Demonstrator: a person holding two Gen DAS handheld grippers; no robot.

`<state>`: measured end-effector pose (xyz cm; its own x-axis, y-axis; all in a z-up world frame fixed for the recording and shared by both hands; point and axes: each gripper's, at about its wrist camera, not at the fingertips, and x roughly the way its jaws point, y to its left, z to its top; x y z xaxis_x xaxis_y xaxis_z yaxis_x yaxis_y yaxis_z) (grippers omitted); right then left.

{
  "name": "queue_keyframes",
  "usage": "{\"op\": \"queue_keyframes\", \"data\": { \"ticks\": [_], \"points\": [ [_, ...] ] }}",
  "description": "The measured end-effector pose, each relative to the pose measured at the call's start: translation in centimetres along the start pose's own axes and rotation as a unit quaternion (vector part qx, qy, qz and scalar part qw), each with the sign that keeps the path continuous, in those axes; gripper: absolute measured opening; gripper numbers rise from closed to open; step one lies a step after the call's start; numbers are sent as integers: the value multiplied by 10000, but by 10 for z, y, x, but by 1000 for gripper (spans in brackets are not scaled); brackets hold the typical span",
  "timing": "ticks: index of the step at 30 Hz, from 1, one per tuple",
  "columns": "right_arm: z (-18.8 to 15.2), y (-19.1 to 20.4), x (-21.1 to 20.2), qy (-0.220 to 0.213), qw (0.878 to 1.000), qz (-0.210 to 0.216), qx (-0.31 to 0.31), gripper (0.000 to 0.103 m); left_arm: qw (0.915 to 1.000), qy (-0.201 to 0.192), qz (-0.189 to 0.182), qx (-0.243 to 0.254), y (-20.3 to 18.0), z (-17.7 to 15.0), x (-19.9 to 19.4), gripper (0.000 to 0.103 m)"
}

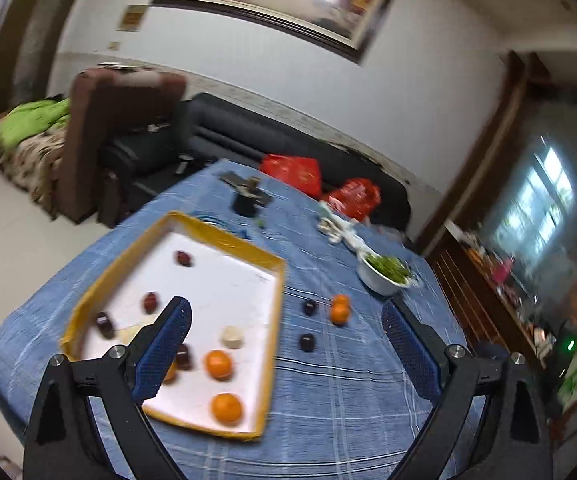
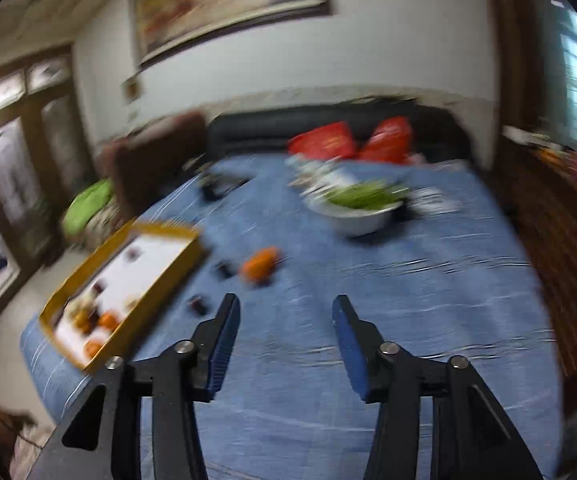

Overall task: Organize fruits
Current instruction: 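Move both open tools back over the remaining fruit on the table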

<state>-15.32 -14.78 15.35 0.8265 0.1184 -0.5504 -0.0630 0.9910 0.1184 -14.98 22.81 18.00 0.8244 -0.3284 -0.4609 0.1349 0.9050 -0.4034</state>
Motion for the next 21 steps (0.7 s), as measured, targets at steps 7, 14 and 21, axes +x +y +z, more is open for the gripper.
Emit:
{"op": "queue_keyframes", "data": {
  "ticks": [7, 14, 21],
  "points": [
    [25, -47, 30, 210, 9969, 333, 687, 61, 9984, 480, 61, 287, -28, -13, 45, 96],
    [15, 2, 146, 1172, 9844, 1204, 526, 61, 9940, 964, 208, 463, -30, -34, 83, 95],
    [17, 38, 226, 1672, 9774, 1232, 389, 57, 9869, 1322, 259, 887, -31, -53, 104, 77]
  ]
}}
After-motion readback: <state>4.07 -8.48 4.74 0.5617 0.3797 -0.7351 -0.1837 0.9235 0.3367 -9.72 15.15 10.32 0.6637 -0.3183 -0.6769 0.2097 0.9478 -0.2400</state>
